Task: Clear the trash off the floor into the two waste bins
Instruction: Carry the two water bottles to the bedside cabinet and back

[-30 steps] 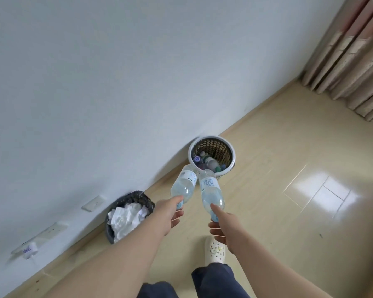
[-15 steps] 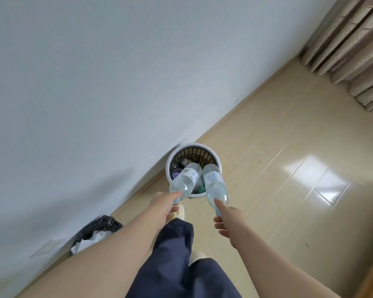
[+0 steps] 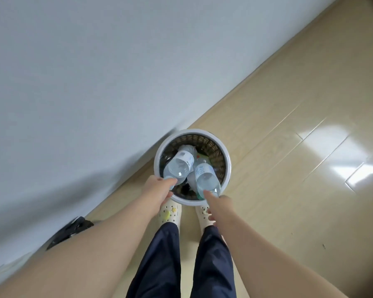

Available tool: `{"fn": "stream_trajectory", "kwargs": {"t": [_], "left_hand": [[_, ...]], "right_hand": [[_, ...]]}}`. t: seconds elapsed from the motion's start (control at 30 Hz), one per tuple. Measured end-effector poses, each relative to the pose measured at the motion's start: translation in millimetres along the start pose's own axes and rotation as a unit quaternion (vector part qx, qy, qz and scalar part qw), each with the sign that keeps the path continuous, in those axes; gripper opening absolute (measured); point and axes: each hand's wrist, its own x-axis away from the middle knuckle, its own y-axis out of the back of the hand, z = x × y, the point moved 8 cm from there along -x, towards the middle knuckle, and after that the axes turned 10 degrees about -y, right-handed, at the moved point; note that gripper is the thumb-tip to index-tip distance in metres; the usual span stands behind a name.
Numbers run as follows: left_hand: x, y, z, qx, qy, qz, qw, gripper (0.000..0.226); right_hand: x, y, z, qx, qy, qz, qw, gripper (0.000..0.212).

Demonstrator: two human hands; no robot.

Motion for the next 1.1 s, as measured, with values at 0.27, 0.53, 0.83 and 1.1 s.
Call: {"fn": "stream_trajectory", "kwargs": {"t": [0.27, 0.53, 0.83, 1.1], "left_hand": [[-35, -32, 16, -0.008, 0.046, 0.009, 0.999, 0.046], [15, -35, -2, 0.021, 0.041, 0.004, 0.999, 0.012], [123, 1, -32, 0.198, -0.002, -0.056, 0.979, 0.006], [207, 73, 20, 0.369, -0.018, -0.149, 0.917, 0.007]], "right_hand": [[-47, -3, 28, 0.107, 0.030, 0.015, 0.994, 0.028], [9, 19, 23, 0.147, 0.028, 0.043, 0.988, 0.017], [135, 46, 61, 0.208, 0.140, 0.038, 0.967, 0.010], [228, 0, 43, 0.267, 0.216, 0.070, 0.937, 0.018]]}}
